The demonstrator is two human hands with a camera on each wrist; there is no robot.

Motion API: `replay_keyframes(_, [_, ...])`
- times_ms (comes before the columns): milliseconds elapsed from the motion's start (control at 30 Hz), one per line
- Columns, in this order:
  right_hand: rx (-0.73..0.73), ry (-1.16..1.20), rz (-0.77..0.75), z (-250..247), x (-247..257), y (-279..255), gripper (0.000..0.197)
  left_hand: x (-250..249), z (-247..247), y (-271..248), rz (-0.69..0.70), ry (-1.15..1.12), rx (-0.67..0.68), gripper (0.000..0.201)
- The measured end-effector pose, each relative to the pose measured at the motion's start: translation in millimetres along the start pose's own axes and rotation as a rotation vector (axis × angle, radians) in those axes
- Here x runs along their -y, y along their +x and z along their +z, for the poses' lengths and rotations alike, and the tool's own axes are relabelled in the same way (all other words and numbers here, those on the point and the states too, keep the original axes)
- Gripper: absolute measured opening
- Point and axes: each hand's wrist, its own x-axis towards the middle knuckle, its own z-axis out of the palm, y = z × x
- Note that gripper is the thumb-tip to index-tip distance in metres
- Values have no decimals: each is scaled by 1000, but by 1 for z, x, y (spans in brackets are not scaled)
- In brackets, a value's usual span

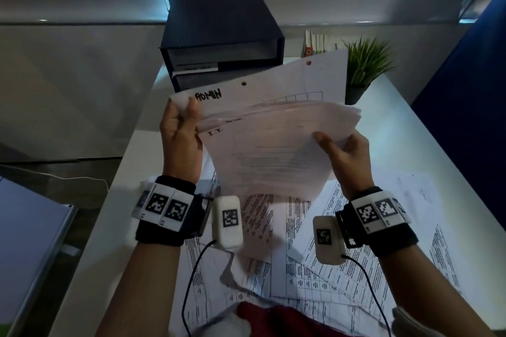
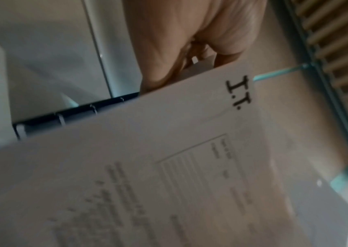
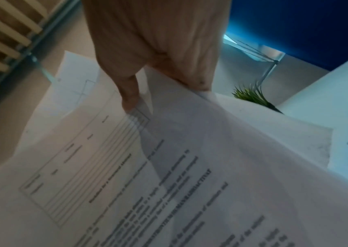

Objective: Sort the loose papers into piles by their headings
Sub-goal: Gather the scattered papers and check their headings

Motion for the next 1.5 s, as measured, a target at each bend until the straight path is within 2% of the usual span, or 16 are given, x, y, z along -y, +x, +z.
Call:
replay_keyframes(133, [27, 95, 4, -2, -5, 3, 26, 13, -10, 3, -63, 156, 53, 11])
replay_keyframes(167, [34, 88, 10, -3, -7, 3, 29, 15, -11, 4, -95, 150, 75, 21])
replay_keyframes(267, [14, 16, 28, -2, -15, 4, 22, 25, -15, 4, -189, 180, 114, 96])
replay_keyframes(300, [2, 8, 24, -1, -16, 3, 22, 29, -15, 1, -196, 227, 152, 99])
replay_keyframes(367, [-16, 6, -1, 0, -14, 4, 24, 39, -14, -3, -199, 301, 168, 73])
replay_keyframes(467, [-46, 47, -86, -2, 0, 3, 26, 35, -8, -3, -115, 323, 51, 26])
replay_keyframes(600, [-65, 120, -192, -11, 9, -4, 35, 22, -4, 1, -16, 252, 112, 14])
replay_keyframes(733, [49, 22, 88, -12, -21, -17, 72, 40, -16, -12, -174, 279, 199, 74])
replay_keyframes(800, [67, -32, 216, -7, -43, -25, 65, 54, -23, -18, -290, 341, 202, 92])
replay_keyframes(900, [-10, -157, 242, 0, -62, -29, 45, 59, -20, -22, -322, 471, 171, 73])
replay_keyframes(967, [-47, -129, 218, 1, -62, -26, 34, 54, -13, -21, -252, 543, 86, 41])
replay_keyframes(1033, [-76, -73, 137, -3, -49, -20, 33, 43, -1, -19, -178, 519, 61, 31])
replay_keyframes(1133, [-81, 13, -7, -17, -28, -13, 31, 28, 23, -14, -101, 471, 57, 32])
replay_keyframes(1267, [-114, -3, -61, -50, -25, -9, 28, 40, 53, -21, -116, 402, 89, 31])
replay_keyframes(1433, [-74, -119, 149, -98, -61, -20, 54, 95, 75, -52, -344, 430, 168, 44])
replay_keyframes(1500, [2, -222, 214, -113, -76, -27, 52, 115, 78, -63, -431, 463, 146, 47])
